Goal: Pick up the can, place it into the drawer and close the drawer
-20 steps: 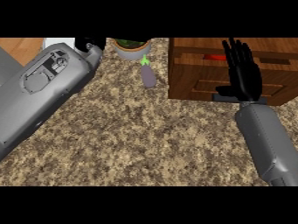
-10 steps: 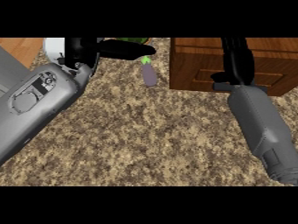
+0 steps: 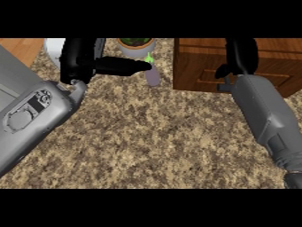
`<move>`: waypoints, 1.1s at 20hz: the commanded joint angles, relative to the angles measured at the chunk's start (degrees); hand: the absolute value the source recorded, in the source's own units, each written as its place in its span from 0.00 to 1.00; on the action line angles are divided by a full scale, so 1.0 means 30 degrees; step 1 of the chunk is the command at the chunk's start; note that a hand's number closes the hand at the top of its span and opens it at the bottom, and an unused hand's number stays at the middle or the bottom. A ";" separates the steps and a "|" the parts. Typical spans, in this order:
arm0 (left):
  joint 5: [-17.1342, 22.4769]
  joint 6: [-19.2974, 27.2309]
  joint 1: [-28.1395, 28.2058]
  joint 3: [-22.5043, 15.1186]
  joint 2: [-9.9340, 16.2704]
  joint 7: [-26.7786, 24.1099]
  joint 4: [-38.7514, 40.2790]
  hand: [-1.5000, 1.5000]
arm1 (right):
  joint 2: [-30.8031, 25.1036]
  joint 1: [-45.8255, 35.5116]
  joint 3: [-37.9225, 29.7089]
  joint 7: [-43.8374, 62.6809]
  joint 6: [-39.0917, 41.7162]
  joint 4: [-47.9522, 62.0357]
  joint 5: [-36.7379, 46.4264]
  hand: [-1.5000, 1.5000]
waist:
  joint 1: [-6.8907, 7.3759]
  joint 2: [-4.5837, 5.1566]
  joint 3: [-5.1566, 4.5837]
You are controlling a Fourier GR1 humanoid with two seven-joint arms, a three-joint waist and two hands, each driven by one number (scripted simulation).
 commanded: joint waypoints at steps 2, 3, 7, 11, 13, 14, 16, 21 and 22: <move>-0.0517 0.0408 0.0403 -0.0081 -0.0329 -0.0019 -0.0557 0.00 | -0.0385 -0.1616 -0.0731 -0.0231 -0.0131 0.1258 -0.0471 0.00 | 0.0320 0.0239 0.0084; -0.0053 -0.0481 0.0330 0.0349 0.0173 0.0231 -0.0389 0.00 | 0.0252 -0.1619 -0.0684 -0.0110 -0.0655 0.1290 -0.0426 0.00 | 0.0350 0.0280 0.0080; -0.0806 0.0305 0.1843 -0.0130 0.0186 -0.0391 -0.1435 0.00 | 0.0115 -0.2005 -0.1407 -0.1660 0.0210 0.1366 -0.1433 0.00 | 0.0448 0.0157 0.0087; -0.0641 -0.0249 0.1309 0.0322 0.0583 -0.0087 -0.1108 0.00 | 0.1366 -0.2751 -0.3085 -0.3388 0.0763 0.0584 -0.3708 0.00 | 0.0272 0.0175 0.0130; -0.0508 -0.0337 0.2021 0.0534 0.0569 -0.0667 -0.1668 0.00 | 0.1364 -0.2812 -0.3780 -0.3674 0.1097 0.0679 -0.4426 0.00 | 0.0485 0.0187 0.0106; -0.0384 -0.0493 0.1963 0.0728 0.0676 -0.0553 -0.1465 0.00 | 0.1110 -0.3019 -0.4326 -0.4352 0.1562 0.0414 -0.5097 0.00 | 0.0243 0.0150 0.0115; -0.0697 -0.0386 0.2653 0.0587 0.0792 -0.1055 -0.1595 0.00 | 0.1139 -0.2670 -0.5126 -0.5321 0.1783 0.0335 -0.6030 0.00 | 0.0237 0.0152 0.0110; -0.0530 -0.0526 0.3022 0.0765 0.1149 -0.0294 -0.2162 0.00 | 0.2110 -0.2992 -0.6817 -0.6937 0.3118 -0.0007 -0.8241 0.00 | -0.0160 -0.0112 0.0098; -0.0853 -0.0289 0.3209 0.0779 0.0788 -0.1009 -0.1659 0.00 | 0.2066 -0.3217 -0.7324 -0.7153 0.3644 -0.0135 -0.8876 0.00 | -0.0432 -0.0059 0.0085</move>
